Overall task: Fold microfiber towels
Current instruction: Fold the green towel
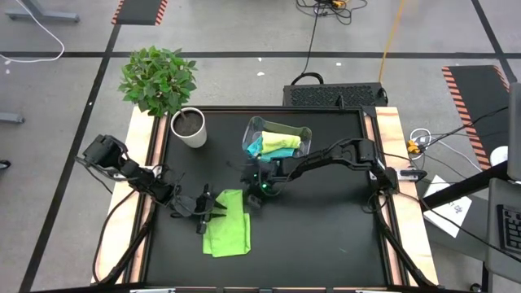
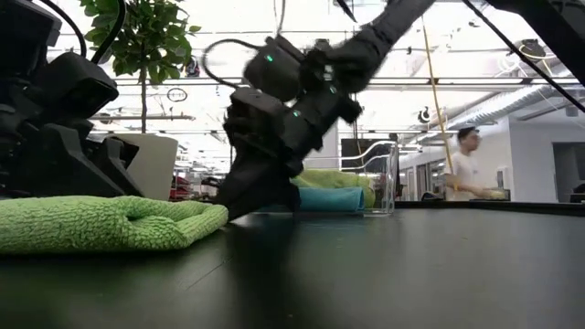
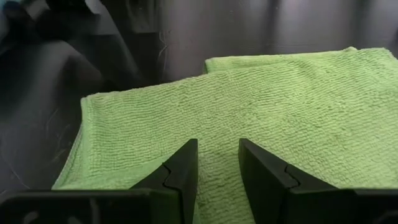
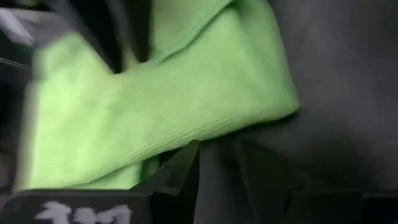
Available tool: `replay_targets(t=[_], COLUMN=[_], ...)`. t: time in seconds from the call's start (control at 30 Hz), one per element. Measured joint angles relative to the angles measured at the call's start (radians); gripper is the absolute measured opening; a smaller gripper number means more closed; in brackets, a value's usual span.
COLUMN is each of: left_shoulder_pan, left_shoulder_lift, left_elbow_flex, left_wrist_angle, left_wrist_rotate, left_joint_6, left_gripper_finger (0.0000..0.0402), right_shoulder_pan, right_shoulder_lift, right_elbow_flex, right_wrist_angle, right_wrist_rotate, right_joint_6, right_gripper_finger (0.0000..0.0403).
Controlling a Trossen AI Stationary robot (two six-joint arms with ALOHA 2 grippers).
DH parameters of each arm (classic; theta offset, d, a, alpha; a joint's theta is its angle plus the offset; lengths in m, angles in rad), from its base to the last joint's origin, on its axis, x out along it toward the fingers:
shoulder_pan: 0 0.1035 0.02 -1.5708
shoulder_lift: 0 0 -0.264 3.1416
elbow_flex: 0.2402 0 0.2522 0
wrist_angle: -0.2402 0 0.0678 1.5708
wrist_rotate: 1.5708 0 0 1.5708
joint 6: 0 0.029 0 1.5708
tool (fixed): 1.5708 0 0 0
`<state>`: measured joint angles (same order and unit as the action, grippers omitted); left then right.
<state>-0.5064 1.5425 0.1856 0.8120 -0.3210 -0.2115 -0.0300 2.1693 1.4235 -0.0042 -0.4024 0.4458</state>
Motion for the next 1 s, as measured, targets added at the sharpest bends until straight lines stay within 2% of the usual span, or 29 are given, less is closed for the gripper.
replay_targets(t=[0.07, 0.13, 0.27, 0.47, 0.63, 1.0], left_shoulder_pan=[0.000, -0.001, -0.022, -0.049, -0.051, -0.048], left_shoulder_lift=[0.000, 0.000, 0.000, 0.000, -0.001, -0.001], left_elbow_flex=[0.000, 0.000, 0.000, 0.000, 0.000, 0.001], left_wrist_angle=[0.000, 0.000, -0.012, -0.061, -0.095, -0.105], left_wrist_rotate=[-0.004, -0.011, -0.062, -0.066, -0.074, -0.084], left_joint_6=[-0.002, -0.005, -0.015, -0.063, -0.080, -0.063], left_gripper_finger=[0.0118, 0.0117, 0.0117, 0.0117, 0.0117, 0.0117], right_shoulder_pan=[0.018, 0.029, 0.032, 0.018, 0.010, 0.010], right_shoulder_lift=[0.000, -0.001, -0.001, 0.018, 0.035, 0.069], right_elbow_flex=[0.054, 0.076, 0.085, 0.086, 0.087, 0.087], right_wrist_angle=[-0.094, -0.113, -0.113, -0.045, 0.050, 0.061], right_wrist_rotate=[0.128, 0.160, 0.139, 0.134, 0.061, 0.058], right_joint_6=[-0.070, -0.091, -0.067, -0.046, -0.002, 0.028], right_gripper_finger=[0.0107, 0.0107, 0.0107, 0.0107, 0.0107, 0.0107])
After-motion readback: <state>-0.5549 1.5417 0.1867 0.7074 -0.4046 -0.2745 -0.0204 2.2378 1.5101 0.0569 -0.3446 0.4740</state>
